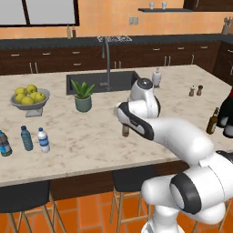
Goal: Move the plastic bottles in the middle to the plastics group, and the glass bottles in the middle to the glass group.
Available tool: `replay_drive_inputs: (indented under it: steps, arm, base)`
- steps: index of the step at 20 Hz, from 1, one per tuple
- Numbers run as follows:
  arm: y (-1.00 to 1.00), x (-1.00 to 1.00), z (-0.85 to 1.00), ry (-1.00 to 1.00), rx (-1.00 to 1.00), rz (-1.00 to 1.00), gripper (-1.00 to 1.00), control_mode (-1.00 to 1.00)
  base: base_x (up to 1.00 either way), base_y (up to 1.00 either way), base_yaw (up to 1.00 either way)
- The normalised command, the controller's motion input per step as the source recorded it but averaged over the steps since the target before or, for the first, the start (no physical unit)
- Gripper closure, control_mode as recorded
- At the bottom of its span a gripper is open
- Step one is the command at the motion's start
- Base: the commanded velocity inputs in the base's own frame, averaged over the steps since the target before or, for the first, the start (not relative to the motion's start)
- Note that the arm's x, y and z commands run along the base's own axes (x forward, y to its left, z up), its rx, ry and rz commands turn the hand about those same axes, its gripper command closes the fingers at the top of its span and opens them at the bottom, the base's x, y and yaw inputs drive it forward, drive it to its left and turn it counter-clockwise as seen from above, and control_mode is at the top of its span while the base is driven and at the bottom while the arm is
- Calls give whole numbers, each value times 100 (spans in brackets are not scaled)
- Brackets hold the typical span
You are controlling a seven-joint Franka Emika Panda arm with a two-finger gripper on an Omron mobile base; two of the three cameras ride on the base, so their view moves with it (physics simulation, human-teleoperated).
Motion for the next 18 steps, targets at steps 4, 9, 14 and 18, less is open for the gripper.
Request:
replay_drive_inputs:
  steps: [4,9,14,18]
  arm:
    - [-22,1,-6,0,0,0,-100,-100]
    - [-18,0,-27,0,0,0,-100,-100]
    - [0,25,-31,-4,0,0,-100,-100]
    - [0,26,-29,-9,0,0,-100,-100]
  base:
    - [0,0,0]
    - [0,0,0]
    - [0,0,0]
    - [0,0,0]
